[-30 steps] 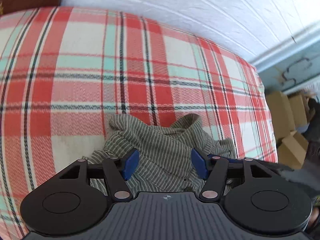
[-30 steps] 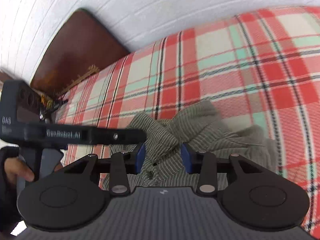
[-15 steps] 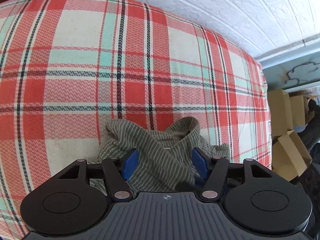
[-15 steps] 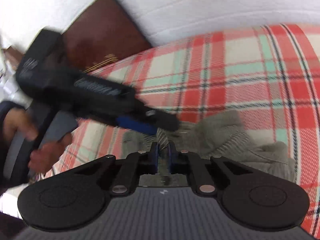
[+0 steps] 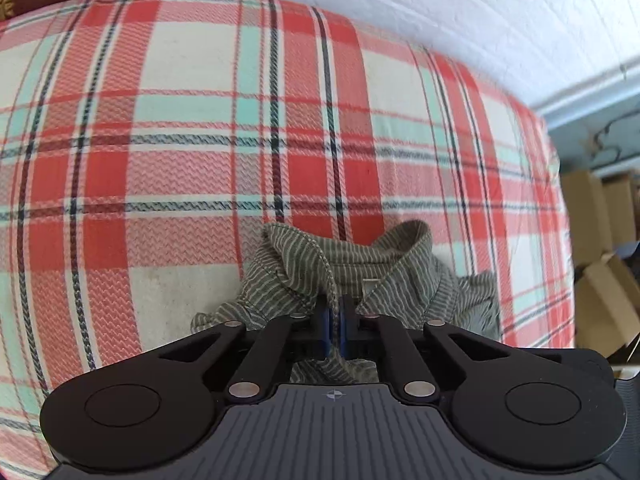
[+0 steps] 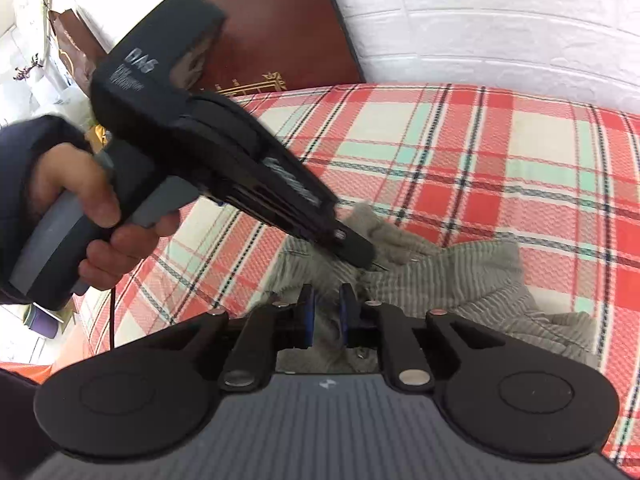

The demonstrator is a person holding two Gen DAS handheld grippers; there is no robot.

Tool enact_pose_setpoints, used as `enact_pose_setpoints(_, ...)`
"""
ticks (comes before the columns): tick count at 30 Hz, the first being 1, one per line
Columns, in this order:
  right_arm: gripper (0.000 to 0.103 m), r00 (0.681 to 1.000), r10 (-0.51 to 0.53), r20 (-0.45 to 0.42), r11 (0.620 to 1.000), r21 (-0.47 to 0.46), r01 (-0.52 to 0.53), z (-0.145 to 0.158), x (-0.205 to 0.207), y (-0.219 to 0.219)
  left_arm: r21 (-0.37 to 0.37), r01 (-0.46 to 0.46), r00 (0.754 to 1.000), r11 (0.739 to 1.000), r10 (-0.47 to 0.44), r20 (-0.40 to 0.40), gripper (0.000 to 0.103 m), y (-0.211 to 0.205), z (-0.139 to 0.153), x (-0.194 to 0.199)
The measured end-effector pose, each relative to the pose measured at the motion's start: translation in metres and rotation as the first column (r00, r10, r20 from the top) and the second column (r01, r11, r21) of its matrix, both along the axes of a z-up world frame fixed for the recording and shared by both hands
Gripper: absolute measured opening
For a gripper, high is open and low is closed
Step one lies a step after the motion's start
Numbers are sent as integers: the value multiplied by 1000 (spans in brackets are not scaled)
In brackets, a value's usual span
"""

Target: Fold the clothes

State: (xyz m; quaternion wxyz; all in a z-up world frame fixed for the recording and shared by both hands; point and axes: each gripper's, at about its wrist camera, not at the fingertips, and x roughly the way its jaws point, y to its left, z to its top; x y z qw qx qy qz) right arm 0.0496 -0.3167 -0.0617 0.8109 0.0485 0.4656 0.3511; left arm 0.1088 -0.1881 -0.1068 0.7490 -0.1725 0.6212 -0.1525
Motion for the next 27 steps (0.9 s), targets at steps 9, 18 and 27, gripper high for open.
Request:
enact_pose_setpoints(9,22,996,-88,7,991,-97,88,18,24,-9,-49,-66,997,997,67,34,0,12,0,-22)
enact_pose_setpoints(18,30,996,93,12,954,-286,-86,0,25,63,-62,-93,993,994,97,60,0,22,2,-32)
enact_pose_setpoints(27,20,989,147,36,899,-422,-118,-16,28,96,-74,-115,991,991,119,53,7,28,-5,-41)
